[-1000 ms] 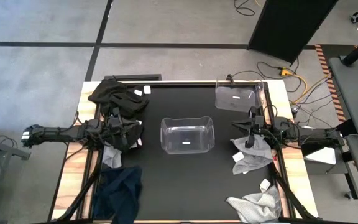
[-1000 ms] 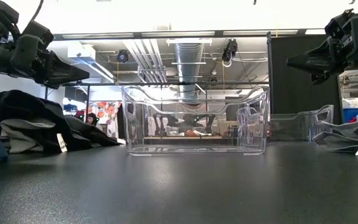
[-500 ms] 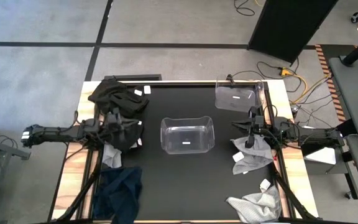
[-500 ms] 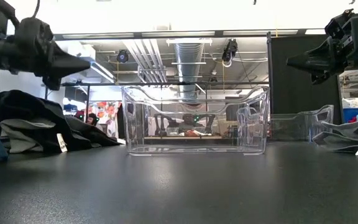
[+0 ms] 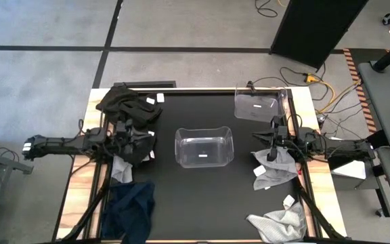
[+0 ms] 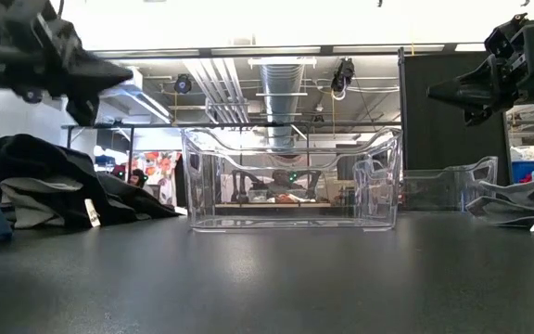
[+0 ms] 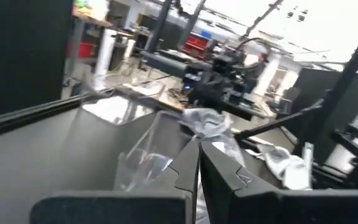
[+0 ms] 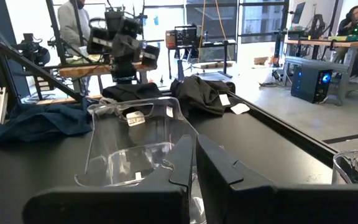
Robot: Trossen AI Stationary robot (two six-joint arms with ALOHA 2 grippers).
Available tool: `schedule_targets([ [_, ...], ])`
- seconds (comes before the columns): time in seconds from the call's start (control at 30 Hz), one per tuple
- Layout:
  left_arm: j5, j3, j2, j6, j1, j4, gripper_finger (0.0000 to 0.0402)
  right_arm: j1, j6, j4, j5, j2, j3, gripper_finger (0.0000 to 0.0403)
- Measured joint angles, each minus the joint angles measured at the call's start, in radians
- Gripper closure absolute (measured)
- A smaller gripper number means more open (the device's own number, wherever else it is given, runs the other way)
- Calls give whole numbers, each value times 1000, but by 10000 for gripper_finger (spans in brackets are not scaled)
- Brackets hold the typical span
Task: Sort towels by color in basket
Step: Put the bottom black towel into the bottom transparent bin
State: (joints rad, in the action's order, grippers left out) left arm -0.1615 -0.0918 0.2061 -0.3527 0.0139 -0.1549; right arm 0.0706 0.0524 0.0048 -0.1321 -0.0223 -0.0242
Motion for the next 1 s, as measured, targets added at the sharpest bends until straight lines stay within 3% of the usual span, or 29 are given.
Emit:
schedule_targets([
  [0.13,55,-151,34,96,-1,158,402,0,0,0,0,0,0,390],
  [0.23,-17,-319,76,66,0,418,402,0,0,0,0,0,0,390],
  [0.4,-187,-547,173,-244,0,921,402,0,0,0,0,0,0,390],
  [0.53,-132,-598,242,-399,-2,1176,402,0,0,0,0,0,0,390],
  [0.7,-17,-587,316,-463,-24,1224,381,0,0,0,0,0,0,390],
  [1.0,23,-569,477,-546,-101,1228,271,0,0,0,0,0,0,390],
])
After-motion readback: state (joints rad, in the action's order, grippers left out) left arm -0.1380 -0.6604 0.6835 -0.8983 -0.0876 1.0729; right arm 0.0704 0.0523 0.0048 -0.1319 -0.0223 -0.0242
